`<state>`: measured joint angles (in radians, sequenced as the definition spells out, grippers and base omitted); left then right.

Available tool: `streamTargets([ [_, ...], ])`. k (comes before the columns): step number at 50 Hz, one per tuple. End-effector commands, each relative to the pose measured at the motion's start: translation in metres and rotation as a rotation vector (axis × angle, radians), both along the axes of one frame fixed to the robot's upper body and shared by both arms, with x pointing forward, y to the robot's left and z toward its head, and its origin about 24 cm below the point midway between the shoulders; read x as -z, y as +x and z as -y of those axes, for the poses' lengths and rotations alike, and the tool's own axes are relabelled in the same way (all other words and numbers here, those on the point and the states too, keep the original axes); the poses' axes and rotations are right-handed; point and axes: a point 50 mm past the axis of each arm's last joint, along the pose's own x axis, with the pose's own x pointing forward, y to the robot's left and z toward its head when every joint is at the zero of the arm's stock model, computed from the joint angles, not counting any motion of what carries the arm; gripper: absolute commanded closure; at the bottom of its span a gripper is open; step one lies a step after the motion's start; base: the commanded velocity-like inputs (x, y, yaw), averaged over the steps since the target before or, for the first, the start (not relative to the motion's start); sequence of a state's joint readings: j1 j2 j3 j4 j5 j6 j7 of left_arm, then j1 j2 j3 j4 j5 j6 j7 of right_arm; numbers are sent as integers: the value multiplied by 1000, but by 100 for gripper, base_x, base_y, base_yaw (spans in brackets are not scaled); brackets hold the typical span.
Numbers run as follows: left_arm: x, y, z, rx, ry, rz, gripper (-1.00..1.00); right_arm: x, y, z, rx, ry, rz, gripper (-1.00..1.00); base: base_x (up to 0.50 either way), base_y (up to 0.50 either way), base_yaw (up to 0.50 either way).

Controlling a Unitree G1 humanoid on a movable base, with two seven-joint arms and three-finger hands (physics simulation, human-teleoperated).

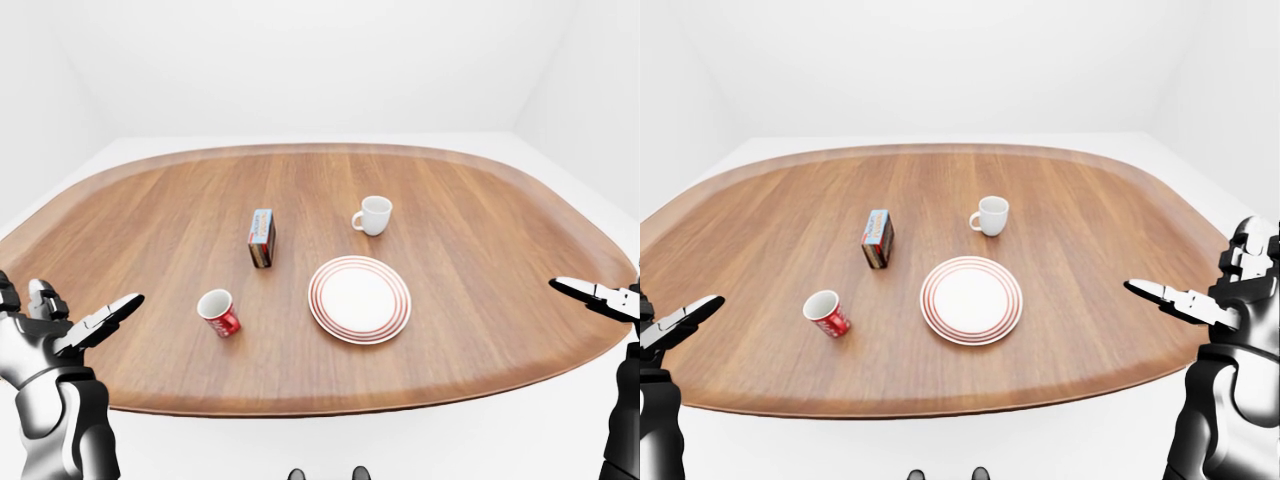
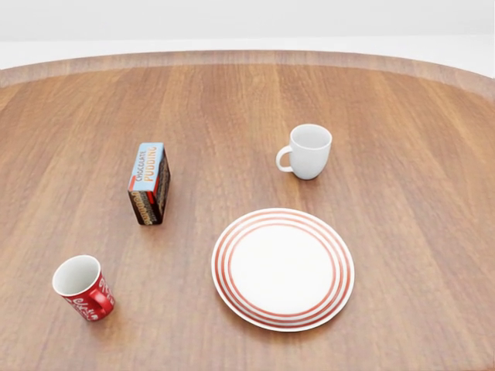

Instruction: Pick up the red mug and put it on the plate

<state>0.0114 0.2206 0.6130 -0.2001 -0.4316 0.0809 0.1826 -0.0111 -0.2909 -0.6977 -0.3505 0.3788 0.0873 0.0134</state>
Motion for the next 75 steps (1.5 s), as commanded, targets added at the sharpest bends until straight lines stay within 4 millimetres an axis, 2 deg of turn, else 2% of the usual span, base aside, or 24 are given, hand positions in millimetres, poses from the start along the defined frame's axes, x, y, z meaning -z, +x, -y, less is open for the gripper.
streamTargets([
  [1, 1, 0, 0, 1, 0, 1, -100, 3, 1, 0, -5, 2, -12, -100, 32, 0, 0],
  [25, 2, -2, 0, -3, -2, 2, -100, -1, -1, -3, -1, -10, 4, -100, 32, 0, 0],
  [36, 5, -1, 0, -1, 0, 0, -100, 3, 0, -3, -5, -6, -15, -100, 1, 0, 0],
  [63, 9, 1, -1, -3, 8, -2, -100, 3, 1, -8, -37, -27, -22, -100, 0, 49, 0],
  [67, 9, 0, -2, -5, 5, -1, -100, 6, 4, -12, -55, -22, -28, -100, 0, 0, 0],
  [68, 8, -1, -2, -6, 4, -2, -100, -2, 8, -28, -115, -57, 1, -100, 0, 0, 0],
  [72, 6, -1, -1, -5, 6, -2, -100, -8, 14, -46, -182, -85, 26, -100, 0, 0, 0],
  [74, 6, -2, 0, -5, 7, -3, -100, -9, 19, -64, -241, -104, 36, -100, 0, 0, 0],
  [75, 5, -1, 1, -2, 8, -4, -100, -7, 64, -184, -602, -221, 16, -100, 0, 0, 0],
])
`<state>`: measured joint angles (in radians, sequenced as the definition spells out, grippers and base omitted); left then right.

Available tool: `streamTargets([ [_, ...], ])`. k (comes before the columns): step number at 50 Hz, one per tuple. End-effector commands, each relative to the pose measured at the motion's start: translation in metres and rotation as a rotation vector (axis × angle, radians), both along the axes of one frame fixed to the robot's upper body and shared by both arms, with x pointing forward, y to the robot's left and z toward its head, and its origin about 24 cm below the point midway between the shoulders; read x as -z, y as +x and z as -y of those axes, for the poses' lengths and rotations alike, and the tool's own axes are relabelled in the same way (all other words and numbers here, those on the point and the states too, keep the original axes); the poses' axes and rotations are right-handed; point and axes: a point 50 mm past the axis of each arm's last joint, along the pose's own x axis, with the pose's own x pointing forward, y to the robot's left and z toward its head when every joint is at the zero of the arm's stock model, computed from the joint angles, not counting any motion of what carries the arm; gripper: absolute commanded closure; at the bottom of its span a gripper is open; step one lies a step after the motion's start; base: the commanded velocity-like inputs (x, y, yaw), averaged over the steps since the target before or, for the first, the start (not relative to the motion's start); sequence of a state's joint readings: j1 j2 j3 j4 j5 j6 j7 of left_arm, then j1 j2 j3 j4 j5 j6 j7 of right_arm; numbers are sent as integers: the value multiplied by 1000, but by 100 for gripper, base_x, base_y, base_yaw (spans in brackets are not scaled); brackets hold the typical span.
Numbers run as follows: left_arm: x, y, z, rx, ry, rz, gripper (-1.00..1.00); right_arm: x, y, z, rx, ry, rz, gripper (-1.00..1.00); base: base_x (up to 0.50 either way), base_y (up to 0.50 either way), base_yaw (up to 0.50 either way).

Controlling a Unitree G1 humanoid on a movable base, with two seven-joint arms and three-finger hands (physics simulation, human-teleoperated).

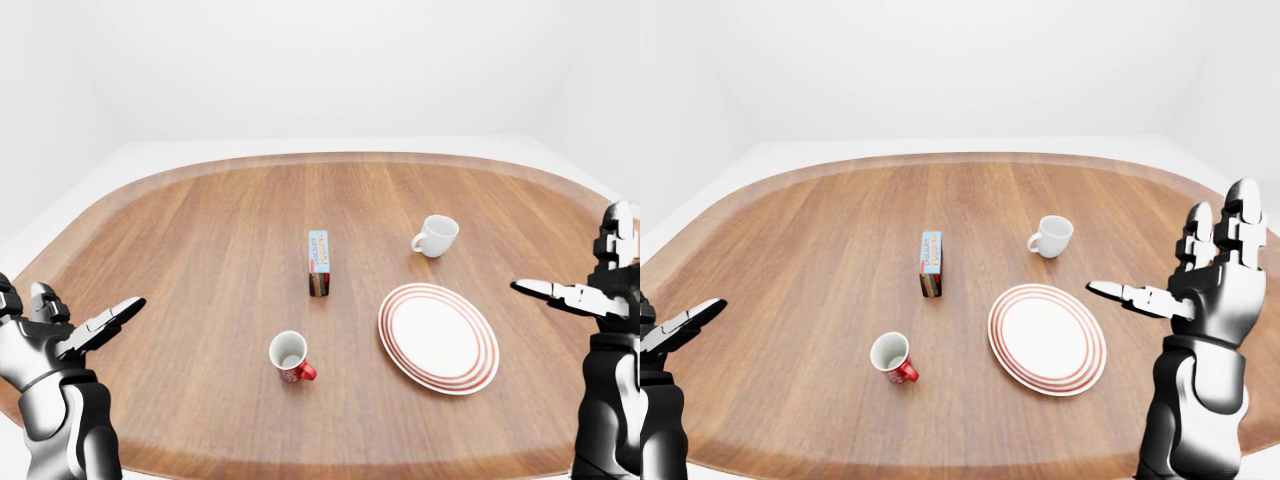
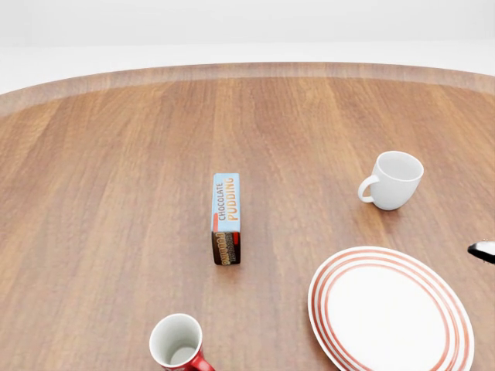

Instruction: Pick up the red mug and put it on the plate

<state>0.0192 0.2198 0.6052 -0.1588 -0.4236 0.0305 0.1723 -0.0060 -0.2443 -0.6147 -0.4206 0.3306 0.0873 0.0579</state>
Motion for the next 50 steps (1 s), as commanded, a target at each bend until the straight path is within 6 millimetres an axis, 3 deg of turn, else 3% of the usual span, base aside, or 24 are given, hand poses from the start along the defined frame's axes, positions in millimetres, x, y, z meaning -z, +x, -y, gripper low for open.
streamTargets([
  [1, -2, -1, 2, 4, -1, -2, -100, -5, 58, -166, -518, -176, 6, -100, 0, 0, 0],
  [29, -2, -1, 2, 4, -3, -1, -100, 0, 60, -214, -646, -241, -18, -100, 0, 0, 0],
  [42, 0, 1, 1, 4, -4, -2, -100, 48, 45, -235, -722, -256, -211, -100, 0, 0, 0],
  [50, 1, 2, 1, 3, -4, -2, -100, 88, 36, -246, -756, -255, -381, -100, 0, 0, 0],
])
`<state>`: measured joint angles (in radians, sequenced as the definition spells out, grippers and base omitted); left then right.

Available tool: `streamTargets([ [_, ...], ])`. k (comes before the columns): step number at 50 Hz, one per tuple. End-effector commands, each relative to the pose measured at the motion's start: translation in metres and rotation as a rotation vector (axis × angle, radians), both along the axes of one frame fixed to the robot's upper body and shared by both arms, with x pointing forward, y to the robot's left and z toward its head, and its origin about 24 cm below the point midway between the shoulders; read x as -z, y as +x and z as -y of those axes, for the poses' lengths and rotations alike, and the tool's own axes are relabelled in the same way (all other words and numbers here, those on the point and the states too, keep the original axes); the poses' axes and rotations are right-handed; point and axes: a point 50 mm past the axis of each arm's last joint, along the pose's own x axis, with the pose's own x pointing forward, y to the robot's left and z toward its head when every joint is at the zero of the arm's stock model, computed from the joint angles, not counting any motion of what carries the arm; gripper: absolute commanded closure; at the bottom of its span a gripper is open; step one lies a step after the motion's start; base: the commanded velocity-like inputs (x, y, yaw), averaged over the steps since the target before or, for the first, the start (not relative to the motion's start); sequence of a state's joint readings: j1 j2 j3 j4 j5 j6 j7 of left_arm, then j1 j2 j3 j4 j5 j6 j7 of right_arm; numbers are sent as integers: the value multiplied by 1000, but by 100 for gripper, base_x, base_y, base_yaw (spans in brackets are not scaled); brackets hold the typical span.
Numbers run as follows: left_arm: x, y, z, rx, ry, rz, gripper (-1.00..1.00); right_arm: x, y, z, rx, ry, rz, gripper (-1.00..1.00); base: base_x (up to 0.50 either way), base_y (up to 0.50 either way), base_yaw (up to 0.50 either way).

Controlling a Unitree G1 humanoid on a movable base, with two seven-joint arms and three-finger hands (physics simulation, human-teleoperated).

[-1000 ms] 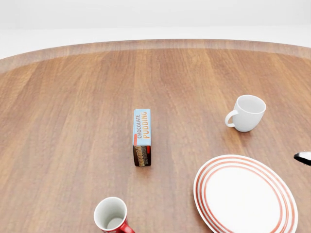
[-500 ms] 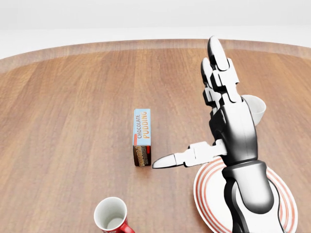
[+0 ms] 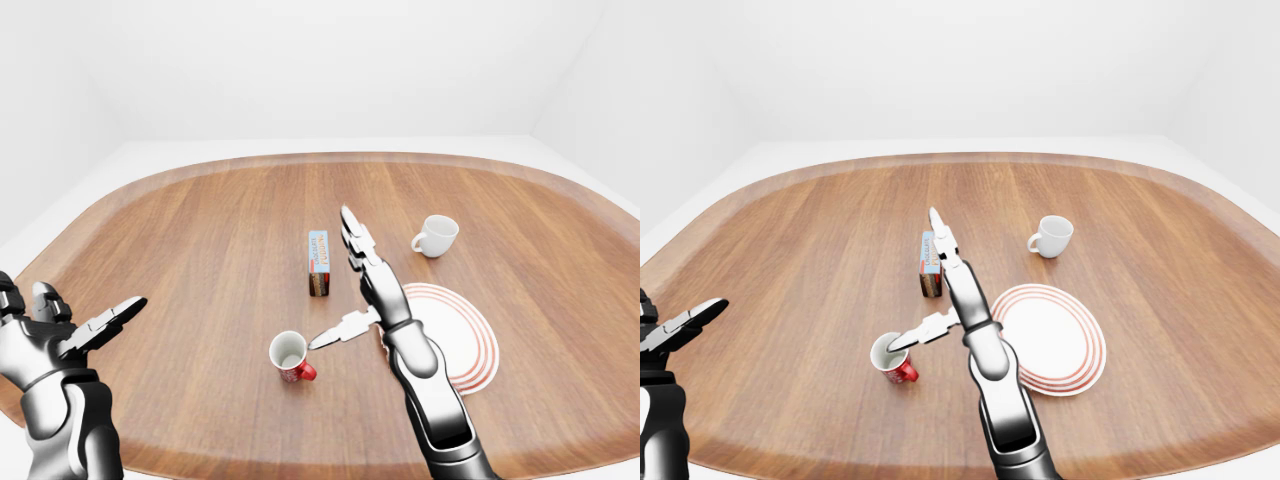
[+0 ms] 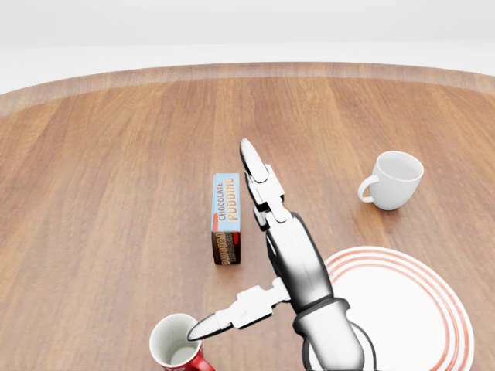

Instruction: Pick up the red mug and put it on the plate

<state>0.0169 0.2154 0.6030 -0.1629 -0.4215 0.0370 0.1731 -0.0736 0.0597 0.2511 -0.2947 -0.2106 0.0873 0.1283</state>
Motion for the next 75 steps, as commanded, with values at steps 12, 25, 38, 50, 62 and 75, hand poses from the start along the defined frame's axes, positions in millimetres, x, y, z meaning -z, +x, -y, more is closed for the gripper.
streamTargets([
  [12, 1, 0, 1, 0, -1, 0, -100, 82, -28, -21, -50, -117, -277, -100, 0, 0, 0],
  [25, 1, 0, 1, 0, -1, -2, -100, 105, -38, -24, -70, -151, -320, -100, 0, 0, 0],
  [38, 0, 0, 1, 0, -2, -1, -100, 133, -42, -30, -83, -216, -407, -100, 0, 0, 0],
  [50, -2, -1, 1, 1, -1, 0, -100, 149, -47, -37, -94, -257, -466, -100, 0, 0, 0],
  [62, -2, 0, 2, 1, -3, -1, -100, 158, -38, -44, -77, -283, -501, -100, 0, 0, 0],
  [75, -2, -1, 1, 1, -2, 0, -100, 170, -37, -44, -54, -314, -548, -100, 0, 0, 0],
])
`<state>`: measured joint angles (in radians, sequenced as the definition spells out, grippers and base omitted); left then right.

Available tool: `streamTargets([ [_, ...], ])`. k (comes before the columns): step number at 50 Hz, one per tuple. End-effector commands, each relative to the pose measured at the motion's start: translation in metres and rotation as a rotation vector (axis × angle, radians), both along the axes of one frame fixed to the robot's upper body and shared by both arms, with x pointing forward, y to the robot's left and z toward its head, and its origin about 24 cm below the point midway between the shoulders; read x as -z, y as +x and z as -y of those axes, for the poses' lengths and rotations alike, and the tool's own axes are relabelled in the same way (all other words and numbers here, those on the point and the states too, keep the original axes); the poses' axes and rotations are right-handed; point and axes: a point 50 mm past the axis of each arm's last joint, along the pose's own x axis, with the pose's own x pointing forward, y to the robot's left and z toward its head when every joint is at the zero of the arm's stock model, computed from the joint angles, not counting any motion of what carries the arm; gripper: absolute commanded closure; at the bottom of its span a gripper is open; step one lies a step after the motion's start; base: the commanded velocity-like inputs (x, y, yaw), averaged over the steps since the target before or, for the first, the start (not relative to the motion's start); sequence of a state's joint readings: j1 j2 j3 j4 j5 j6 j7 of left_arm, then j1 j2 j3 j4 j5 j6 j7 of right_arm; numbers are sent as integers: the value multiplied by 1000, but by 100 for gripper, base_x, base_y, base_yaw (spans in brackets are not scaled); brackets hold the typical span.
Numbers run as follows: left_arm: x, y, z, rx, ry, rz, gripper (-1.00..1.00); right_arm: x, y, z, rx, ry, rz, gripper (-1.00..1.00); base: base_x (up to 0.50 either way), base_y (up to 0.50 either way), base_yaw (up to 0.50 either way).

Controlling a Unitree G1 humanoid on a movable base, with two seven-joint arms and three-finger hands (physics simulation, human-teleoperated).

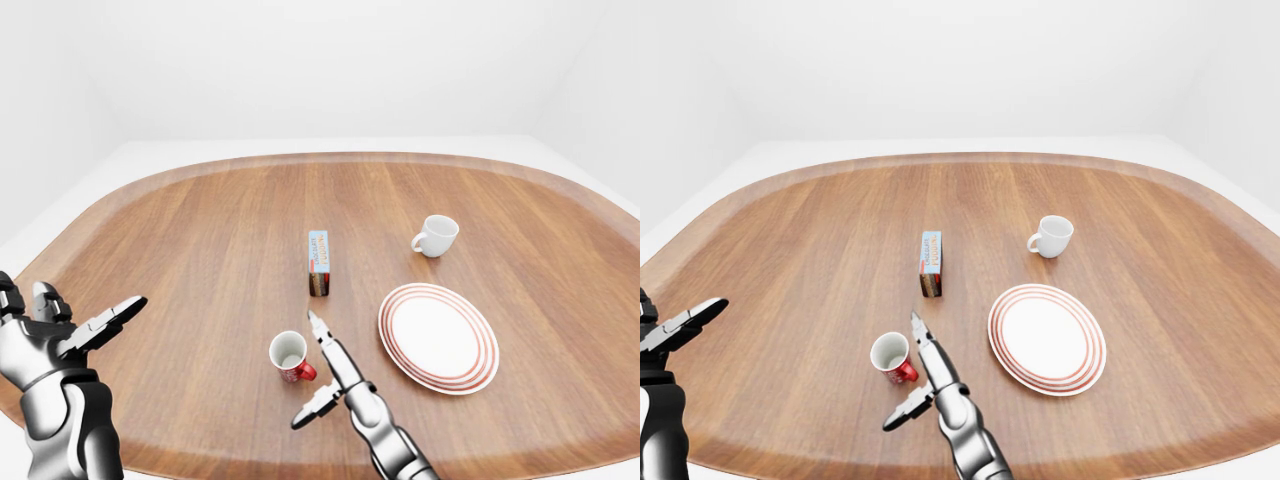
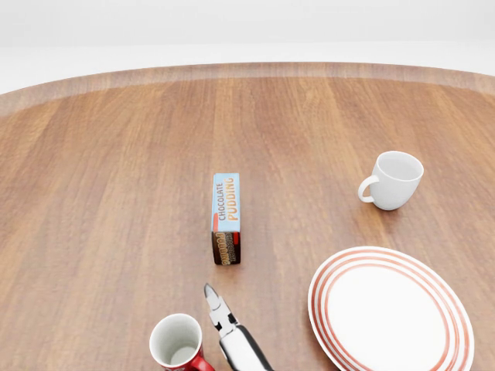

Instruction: Pick up the red mug and put it on the plate

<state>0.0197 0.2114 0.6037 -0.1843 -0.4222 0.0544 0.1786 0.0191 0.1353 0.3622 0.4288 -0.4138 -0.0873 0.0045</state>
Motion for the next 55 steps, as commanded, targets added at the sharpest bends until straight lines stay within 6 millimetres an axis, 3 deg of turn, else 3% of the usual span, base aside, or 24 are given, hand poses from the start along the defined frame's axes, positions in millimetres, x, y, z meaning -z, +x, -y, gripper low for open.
streamTargets([
  [1, 0, 0, 0, 0, -1, 0, -100, 10, 1, -3, 9, -33, -38, -100, 0, 0, 0],
  [22, 1, 1, 1, 3, -1, 3, -100, 11, 7, -17, -16, -52, -45, -100, 0, 0, 0],
  [41, 3, 2, 0, 2, -3, 4, -100, 12, 15, -17, -3, -57, -56, -100, 0, 0, 0],
  [55, 0, 0, 0, 2, -8, 9, -100, 32, 17, -16, 23, -117, -158, -100, 0, 0, 0],
])
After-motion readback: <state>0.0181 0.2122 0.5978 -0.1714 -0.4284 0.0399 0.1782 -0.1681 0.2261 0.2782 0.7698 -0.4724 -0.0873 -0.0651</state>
